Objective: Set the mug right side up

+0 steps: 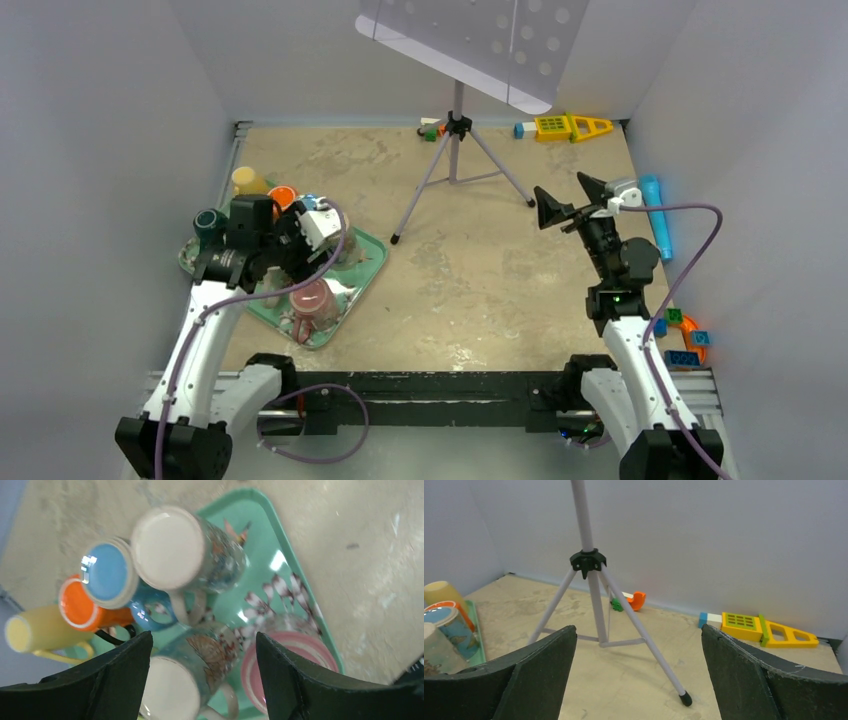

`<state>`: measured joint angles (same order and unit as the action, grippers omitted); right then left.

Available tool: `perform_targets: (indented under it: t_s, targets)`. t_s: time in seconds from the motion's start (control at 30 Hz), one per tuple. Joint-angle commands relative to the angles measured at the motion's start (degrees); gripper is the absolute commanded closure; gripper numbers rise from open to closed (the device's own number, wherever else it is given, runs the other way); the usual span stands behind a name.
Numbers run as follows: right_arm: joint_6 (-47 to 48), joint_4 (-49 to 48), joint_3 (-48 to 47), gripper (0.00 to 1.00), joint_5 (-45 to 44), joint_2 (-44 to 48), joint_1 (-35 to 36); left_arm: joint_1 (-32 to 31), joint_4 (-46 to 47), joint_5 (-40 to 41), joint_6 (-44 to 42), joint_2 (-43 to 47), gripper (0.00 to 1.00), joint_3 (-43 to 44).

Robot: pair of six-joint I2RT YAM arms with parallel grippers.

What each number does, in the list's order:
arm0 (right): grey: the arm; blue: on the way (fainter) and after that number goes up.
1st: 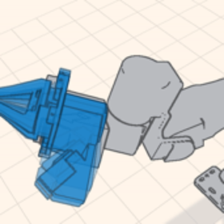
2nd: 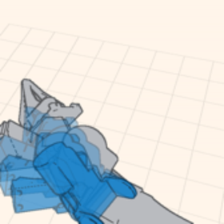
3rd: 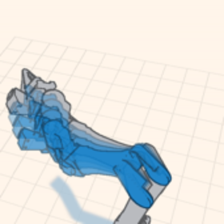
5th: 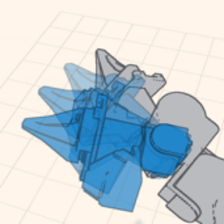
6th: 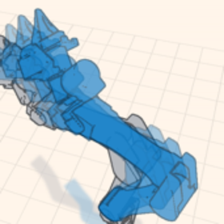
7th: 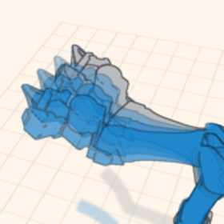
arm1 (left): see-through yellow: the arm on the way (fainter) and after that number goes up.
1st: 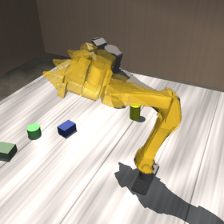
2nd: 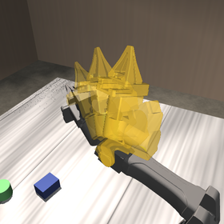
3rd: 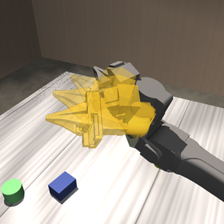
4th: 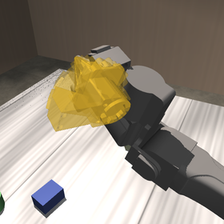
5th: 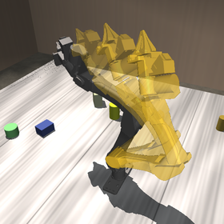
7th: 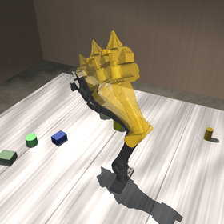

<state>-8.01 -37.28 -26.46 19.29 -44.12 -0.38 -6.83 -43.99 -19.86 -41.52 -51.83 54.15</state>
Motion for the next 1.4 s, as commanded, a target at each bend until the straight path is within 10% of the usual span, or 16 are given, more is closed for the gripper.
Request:
perform_targets:
  t_s: [0.0,1.03,1.37]
  targets:
    - [-1.8,0.4,-0.7,0.02,5.4,0.8,-0.1,3.7,-15.8,-3.9,-11.7,-8.6,0.20,7.2]
    - [-3.7,-4.8,1.3,0.02,6.0,-0.6,-0.1,0.2,5.7,-1.9,-12.6,-28.5,0.48,0.8]
    - [-4.0,-5.3,1.1,0.03,6.2,-1.7,-0.1,0.1,7.7,-5.0,-7.2,-32.8,0.78,3.0]
